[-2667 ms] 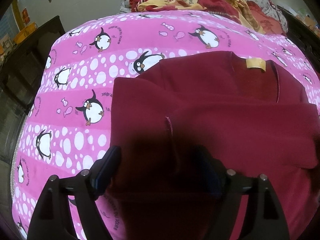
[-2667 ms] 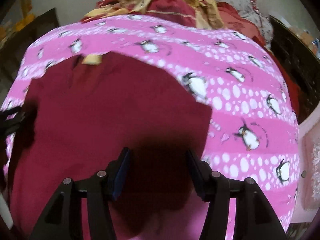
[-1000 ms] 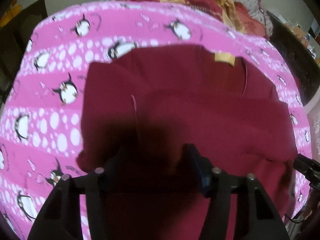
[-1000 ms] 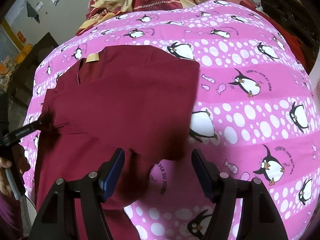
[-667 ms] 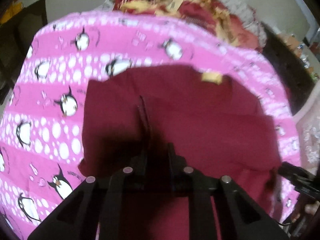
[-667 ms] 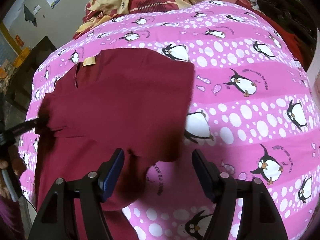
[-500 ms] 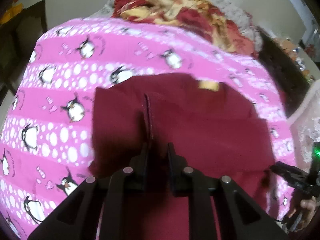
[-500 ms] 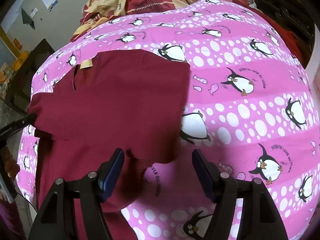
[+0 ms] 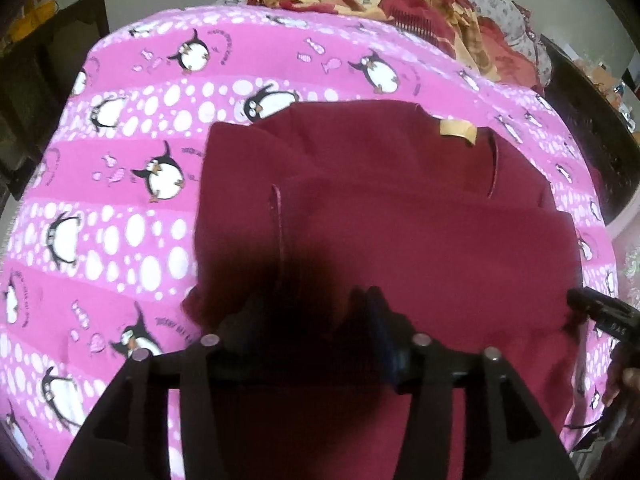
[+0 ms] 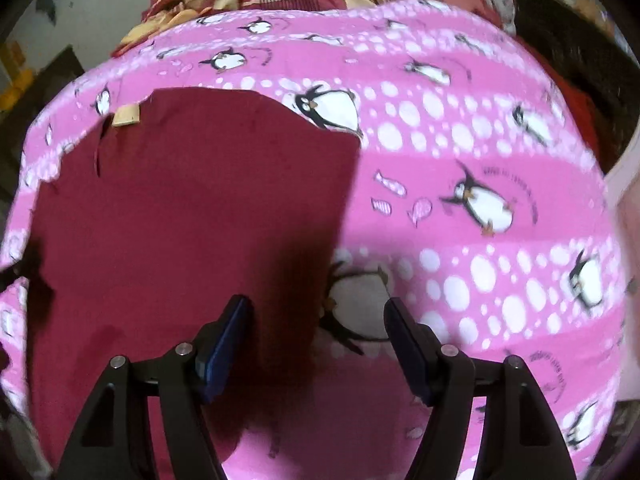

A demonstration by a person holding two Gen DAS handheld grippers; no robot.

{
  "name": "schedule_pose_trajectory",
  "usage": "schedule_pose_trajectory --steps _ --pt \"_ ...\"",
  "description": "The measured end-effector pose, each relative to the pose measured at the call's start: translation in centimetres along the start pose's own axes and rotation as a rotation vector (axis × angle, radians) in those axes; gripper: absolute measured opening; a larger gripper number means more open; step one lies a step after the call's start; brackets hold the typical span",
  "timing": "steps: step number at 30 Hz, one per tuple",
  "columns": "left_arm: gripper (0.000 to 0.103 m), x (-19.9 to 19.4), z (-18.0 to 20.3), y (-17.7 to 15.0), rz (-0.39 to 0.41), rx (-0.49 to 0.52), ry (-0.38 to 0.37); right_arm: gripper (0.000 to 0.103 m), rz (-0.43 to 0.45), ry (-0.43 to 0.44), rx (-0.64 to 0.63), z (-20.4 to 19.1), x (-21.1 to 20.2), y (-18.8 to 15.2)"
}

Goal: Fold small clothes

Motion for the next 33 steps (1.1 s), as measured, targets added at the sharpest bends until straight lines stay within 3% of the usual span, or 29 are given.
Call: schedule_pose_trajectory --steps 2,9,11,14,21,27,33 --pt "0.065 -0.9 -0.4 -0.1 0.020 0.008 0.013 0.074 0.027 -0.023 0.003 0.8 -2.1 -0.6" --pt "0.068 -4.3 -0.3 -1.8 0.106 0.104 0.052 0.075 0.067 0.051 0.056 2.5 -11.4 -6.3" --pt "0.070 -5.1 0.4 -2.5 0.115 0.133 0.041 0.078 0.089 0.040 0.059 2.8 -13.8 -8.3" --pt "0.083 -7.0 2.3 -3.9 0.137 0.158 -0.011 0.084 0.119 0.049 0.091 3.0 -16.3 -11.5" --pt "0.086 -9.5 7.4 -6.7 0.131 0.214 -0.112 0.084 0.156 0.120 0.117 0.3 -18.1 -15.7" --pt "0.086 -12.0 10.2 -8.2 0.166 0.280 -0.124 0.085 0.151 0.125 0.022 -3.0 -18.7 -17.3" --pt "0.086 -13.4 10.8 -9.8 0.180 0.308 -0.138 0.088 0.168 0.160 0.025 -3.9 -18.5 -17.4"
Point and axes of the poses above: each gripper's, at about its wrist camera, not at the fingertips, and x roughly the way its jaws point, z to its right, y to its top, the point moved 10 cm from there along x, roughly the way its jaws point, and after that the axes turned 7 degrees about y, right-handed, at the moved point
